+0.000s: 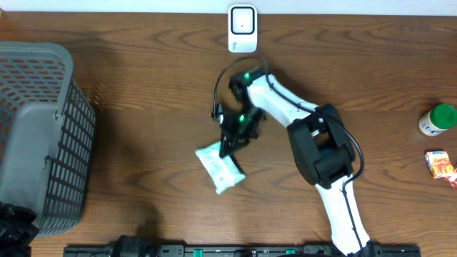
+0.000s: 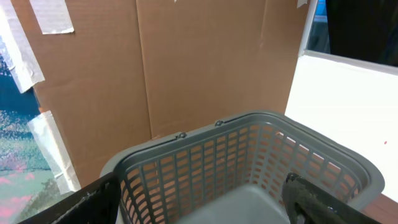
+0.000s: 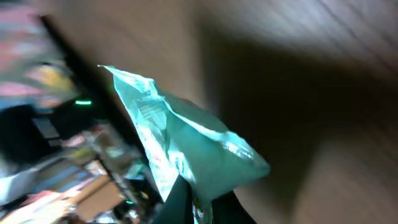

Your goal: Scan the item barcode

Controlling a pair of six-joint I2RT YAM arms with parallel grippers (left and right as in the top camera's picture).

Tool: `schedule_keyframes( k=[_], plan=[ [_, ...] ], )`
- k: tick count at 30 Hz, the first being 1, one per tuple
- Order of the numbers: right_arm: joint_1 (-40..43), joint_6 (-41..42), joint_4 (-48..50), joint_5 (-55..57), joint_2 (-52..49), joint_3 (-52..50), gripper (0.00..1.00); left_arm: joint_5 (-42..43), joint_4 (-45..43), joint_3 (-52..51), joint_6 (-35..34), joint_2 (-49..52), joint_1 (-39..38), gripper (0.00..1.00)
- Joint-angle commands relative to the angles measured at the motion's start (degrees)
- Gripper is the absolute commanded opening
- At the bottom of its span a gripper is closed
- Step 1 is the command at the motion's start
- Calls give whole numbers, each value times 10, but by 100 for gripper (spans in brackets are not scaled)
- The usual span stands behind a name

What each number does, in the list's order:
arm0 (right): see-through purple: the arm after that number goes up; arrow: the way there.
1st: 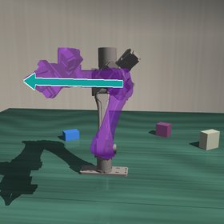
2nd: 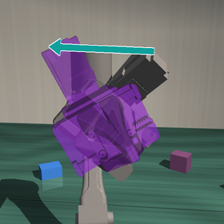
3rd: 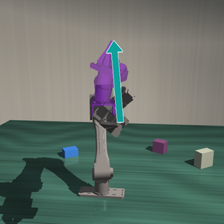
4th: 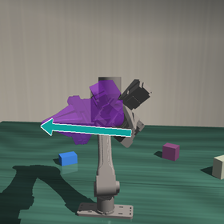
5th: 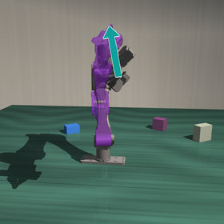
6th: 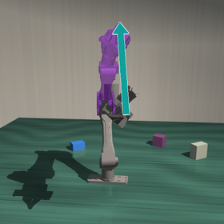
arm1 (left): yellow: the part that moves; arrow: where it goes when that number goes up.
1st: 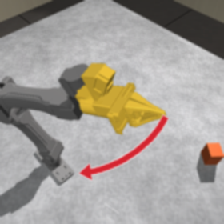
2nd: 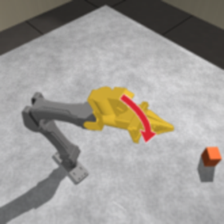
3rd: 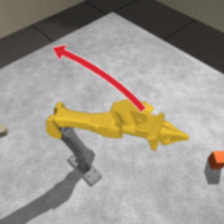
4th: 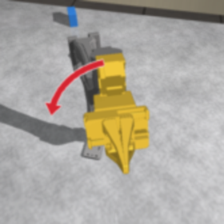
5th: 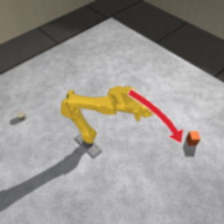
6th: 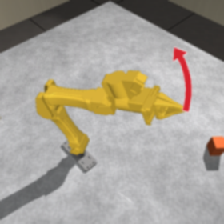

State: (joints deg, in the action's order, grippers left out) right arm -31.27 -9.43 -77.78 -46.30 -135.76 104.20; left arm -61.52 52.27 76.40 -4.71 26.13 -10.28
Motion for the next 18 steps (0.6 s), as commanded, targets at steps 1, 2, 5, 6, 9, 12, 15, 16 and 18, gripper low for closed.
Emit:
schedule_keyframes(
  k=[1, 2, 5, 6, 9, 12, 15, 16, 18],
  plan=[
    [38, -25, -28, -141, 67, 56, 1, -7, 0, -2, -3, -5, 2, 83],
    [47, -24, -30, -163, 86, 60, 1, -7, 0, -2, -3, -5, 2, 83],
    [71, -7, -28, -208, 131, 61, 1, -7, 0, -2, -3, -5, 2, 83],
    [78, 7, -28, -214, 141, 61, 1, -7, 0, -2, -3, -5, 2, 83],
    [104, 71, -27, -218, 175, 61, 1, -7, 0, -2, -3, -5, 2, 83],
    [123, 96, -36, -229, 198, 61, 1, -7, 0, -2, -3, -5, 2, 83],
    [129, 94, -52, -235, 206, 61, 1, -7, 0, -2, -3, -5, 2, 83],
    [129, 90, -53, -235, 207, 61, 1, -7, 0, -2, -3, -5, 2, 83],
    [129, 78, -48, -229, 207, 61, 1, -7, 0, -2, -3, -5, 2, 83]
  ],
)
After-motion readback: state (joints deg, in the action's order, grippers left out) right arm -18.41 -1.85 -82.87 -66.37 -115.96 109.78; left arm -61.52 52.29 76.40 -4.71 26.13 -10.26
